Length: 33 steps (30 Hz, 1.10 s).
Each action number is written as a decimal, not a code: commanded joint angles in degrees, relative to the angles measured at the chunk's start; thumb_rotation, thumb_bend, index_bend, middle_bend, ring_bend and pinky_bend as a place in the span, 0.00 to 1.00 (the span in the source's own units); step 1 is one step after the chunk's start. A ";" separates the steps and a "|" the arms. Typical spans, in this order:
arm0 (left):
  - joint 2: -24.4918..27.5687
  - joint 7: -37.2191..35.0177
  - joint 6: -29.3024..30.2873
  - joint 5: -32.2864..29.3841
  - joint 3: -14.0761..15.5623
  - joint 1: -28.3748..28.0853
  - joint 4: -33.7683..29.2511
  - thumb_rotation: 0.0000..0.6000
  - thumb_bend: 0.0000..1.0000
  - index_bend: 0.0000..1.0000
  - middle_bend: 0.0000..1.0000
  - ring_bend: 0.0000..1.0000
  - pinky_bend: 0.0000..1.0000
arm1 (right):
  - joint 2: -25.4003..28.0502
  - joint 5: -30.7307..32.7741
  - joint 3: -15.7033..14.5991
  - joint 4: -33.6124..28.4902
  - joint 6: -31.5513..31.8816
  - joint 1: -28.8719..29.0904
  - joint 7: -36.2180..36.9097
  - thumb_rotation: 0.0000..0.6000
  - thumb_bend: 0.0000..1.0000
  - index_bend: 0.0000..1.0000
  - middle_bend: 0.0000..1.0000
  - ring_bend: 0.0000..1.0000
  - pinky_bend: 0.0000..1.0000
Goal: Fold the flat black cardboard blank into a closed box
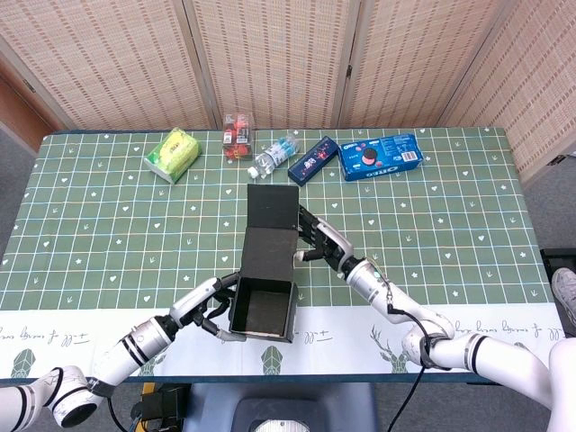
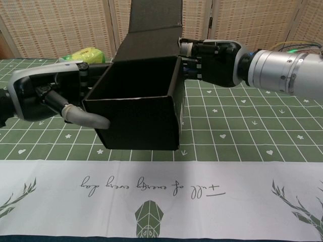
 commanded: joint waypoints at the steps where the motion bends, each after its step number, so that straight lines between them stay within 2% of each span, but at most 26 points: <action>1: -0.35 0.60 -0.54 -0.21 0.23 -0.43 -0.17 1.00 0.11 0.24 0.24 0.64 0.90 | -1.31 3.06 1.83 0.07 0.48 2.13 -3.43 1.00 0.27 0.00 0.00 0.02 0.16; 7: -0.91 1.23 -1.84 -1.63 0.26 -1.15 0.18 1.00 0.11 0.24 0.24 0.64 0.90 | -1.26 4.37 2.32 -3.27 1.82 3.27 -6.68 1.00 0.27 0.00 0.01 0.02 0.16; 17: -2.04 3.94 -4.40 -4.75 -0.26 -2.09 2.40 1.00 0.11 0.24 0.24 0.64 0.90 | 1.26 2.40 -0.42 -8.19 1.47 4.30 -10.90 1.00 0.26 0.00 0.04 0.02 0.18; 27: -5.25 10.07 -6.67 -9.93 -1.70 -2.06 5.64 1.00 0.11 0.23 0.24 0.64 0.90 | 1.72 7.68 -1.98 -8.95 -1.37 7.64 -24.99 1.00 0.22 0.00 0.07 0.06 0.20; 33: -7.28 13.10 -8.04 -13.15 -2.84 -1.93 7.65 1.00 0.11 0.23 0.24 0.64 0.90 | 0.96 10.93 -3.37 -8.81 -0.91 9.00 -35.30 1.00 0.22 0.00 0.10 0.07 0.21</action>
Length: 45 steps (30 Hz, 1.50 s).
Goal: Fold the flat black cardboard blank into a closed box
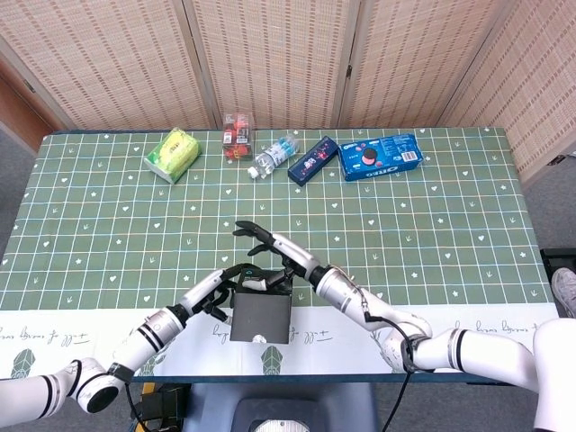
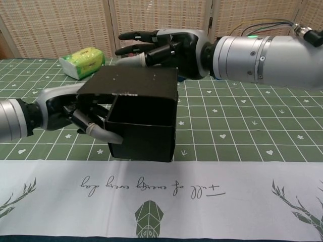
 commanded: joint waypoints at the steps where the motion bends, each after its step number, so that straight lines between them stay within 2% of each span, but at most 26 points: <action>1: -1.22 1.39 -0.80 -1.70 -0.71 0.17 1.15 1.00 0.11 0.23 0.24 0.64 0.90 | -0.59 2.83 -1.44 0.18 0.18 1.44 -7.85 1.00 0.22 0.00 0.10 0.07 0.21; 8: -4.04 4.74 -1.47 -5.43 -2.11 0.95 3.73 1.00 0.11 0.22 0.24 0.63 0.90 | -1.52 6.56 -3.46 0.73 1.93 3.06 -21.95 1.00 0.21 0.00 0.11 0.08 0.21; 18: -7.12 8.68 -2.37 -9.87 -3.97 2.07 6.34 1.00 0.11 0.21 0.24 0.63 0.90 | -1.99 10.77 -5.66 0.30 4.86 4.82 -38.48 1.00 0.21 0.00 0.13 0.08 0.21; 34: -11.97 15.66 -3.21 -15.16 -6.07 3.79 10.32 1.00 0.11 0.20 0.24 0.63 0.90 | -0.70 13.23 -7.72 -1.69 4.13 5.54 -47.37 1.00 0.21 0.00 0.15 0.09 0.21; 40: -13.77 19.68 -2.23 -18.21 -7.33 4.60 10.68 1.00 0.11 0.20 0.24 0.63 0.90 | -1.43 13.32 -9.93 -0.72 6.61 5.98 -55.07 1.00 0.21 0.01 0.16 0.10 0.21; 45: -14.08 22.03 -2.59 -19.46 -7.93 4.85 10.36 1.00 0.11 0.18 0.24 0.63 0.90 | -2.66 13.98 -11.09 0.12 8.71 6.03 -60.29 1.00 0.21 0.05 0.17 0.10 0.21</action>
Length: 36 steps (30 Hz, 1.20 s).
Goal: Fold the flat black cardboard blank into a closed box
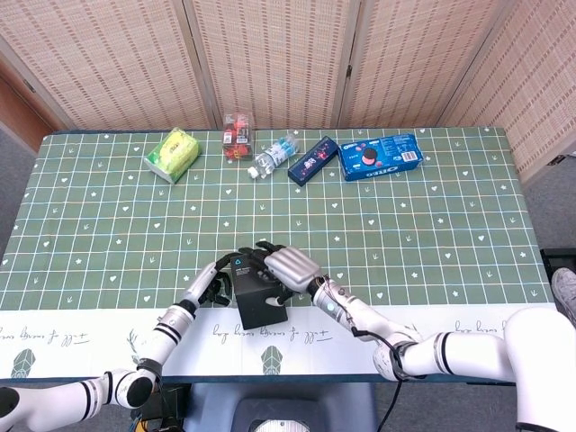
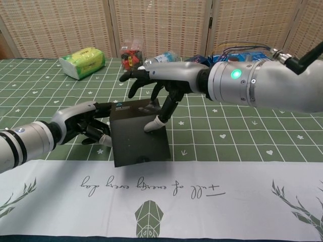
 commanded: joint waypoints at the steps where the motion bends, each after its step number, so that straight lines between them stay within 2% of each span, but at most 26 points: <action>1: 0.02 1.01 -0.36 -0.38 -0.39 0.21 -0.35 1.00 0.11 0.18 0.24 0.63 0.90 | -1.23 0.54 -1.22 0.86 1.97 0.02 -3.70 1.00 0.21 0.06 0.17 0.10 0.21; 4: 1.24 1.70 -2.09 0.06 -0.09 -0.01 -1.27 1.00 0.11 0.11 0.22 0.61 0.90 | -1.88 0.50 -1.54 1.29 2.65 -0.26 -4.96 1.00 0.21 0.07 0.18 0.10 0.21; 7: 2.72 2.48 -4.23 0.33 0.23 -0.47 -2.37 1.00 0.11 0.01 0.12 0.58 0.90 | -2.31 0.25 -1.58 1.54 3.16 -0.59 -5.49 1.00 0.21 0.08 0.18 0.10 0.21; 13: 5.89 4.47 -7.55 0.60 0.46 -1.55 -4.66 1.00 0.11 0.00 0.01 0.53 0.89 | -2.88 -0.60 -1.67 1.77 4.01 -1.27 -6.33 1.00 0.21 0.08 0.18 0.10 0.21; 21: 10.91 8.43 -12.64 -0.63 1.64 -3.43 -6.74 1.00 0.11 0.00 0.00 0.48 0.88 | -4.15 -4.95 -2.88 2.69 6.49 -2.27 -8.75 1.00 0.22 0.10 0.18 0.10 0.21; 31: 14.46 9.96 -9.53 -0.45 0.55 -2.48 -7.21 1.00 0.11 0.00 0.00 0.47 0.88 | -6.65 -12.00 -4.96 5.43 10.92 -3.63 -14.01 1.00 0.26 0.16 0.22 0.14 0.21; 36: 16.15 12.14 -6.57 1.11 0.39 -1.87 -6.20 1.00 0.11 0.00 0.00 0.47 0.88 | -7.68 -13.54 -4.98 5.88 12.81 -4.53 -16.52 1.00 0.32 0.22 0.25 0.17 0.23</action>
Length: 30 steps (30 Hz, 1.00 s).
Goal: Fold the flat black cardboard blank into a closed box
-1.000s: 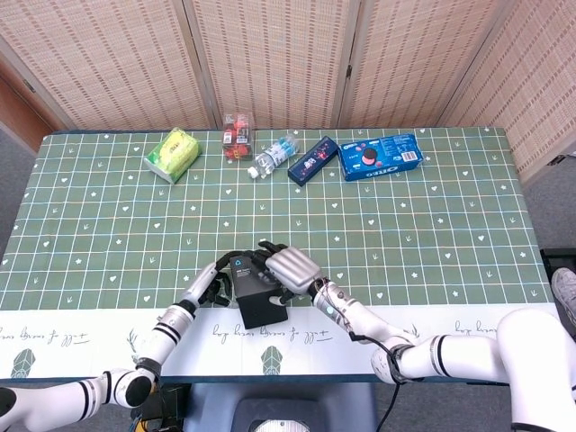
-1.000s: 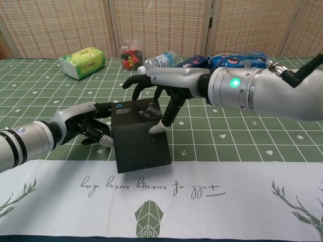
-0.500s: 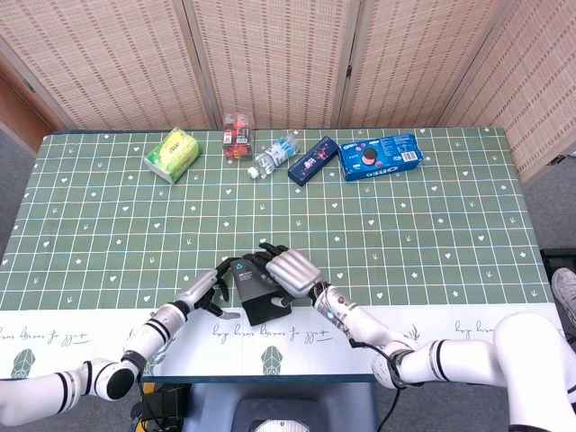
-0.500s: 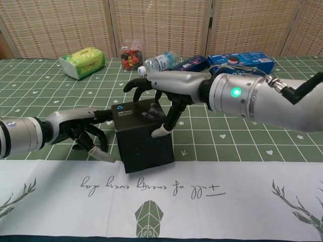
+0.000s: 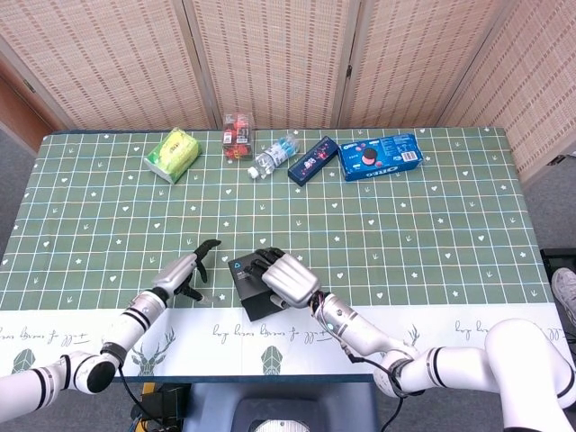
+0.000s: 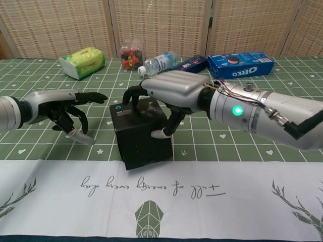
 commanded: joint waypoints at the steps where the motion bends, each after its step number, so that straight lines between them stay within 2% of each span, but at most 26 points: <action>1: 1.13 1.84 2.01 1.08 -0.03 0.51 0.74 1.00 0.11 0.00 0.00 0.47 0.88 | -0.57 -0.52 0.09 0.11 0.69 -0.63 -0.83 1.00 0.33 0.23 0.25 0.17 0.23; 5: 2.30 3.66 4.00 1.57 0.11 1.14 1.46 1.00 0.11 0.00 0.00 0.47 0.88 | -0.93 -1.33 0.02 0.68 1.21 -0.96 -2.96 1.00 0.34 0.28 0.27 0.19 0.24; 15: 4.09 5.90 6.57 0.95 -0.21 2.32 3.13 1.00 0.11 0.00 0.00 0.47 0.87 | -3.66 -5.17 -1.07 5.21 3.67 -1.89 -9.17 1.00 0.34 0.30 0.27 0.19 0.26; 30: 5.90 4.00 7.30 0.22 -1.97 3.15 3.53 1.00 0.11 0.00 0.00 0.47 0.87 | -8.46 -12.85 -1.62 13.43 8.47 -3.78 -7.00 1.00 0.35 0.46 0.41 0.33 0.38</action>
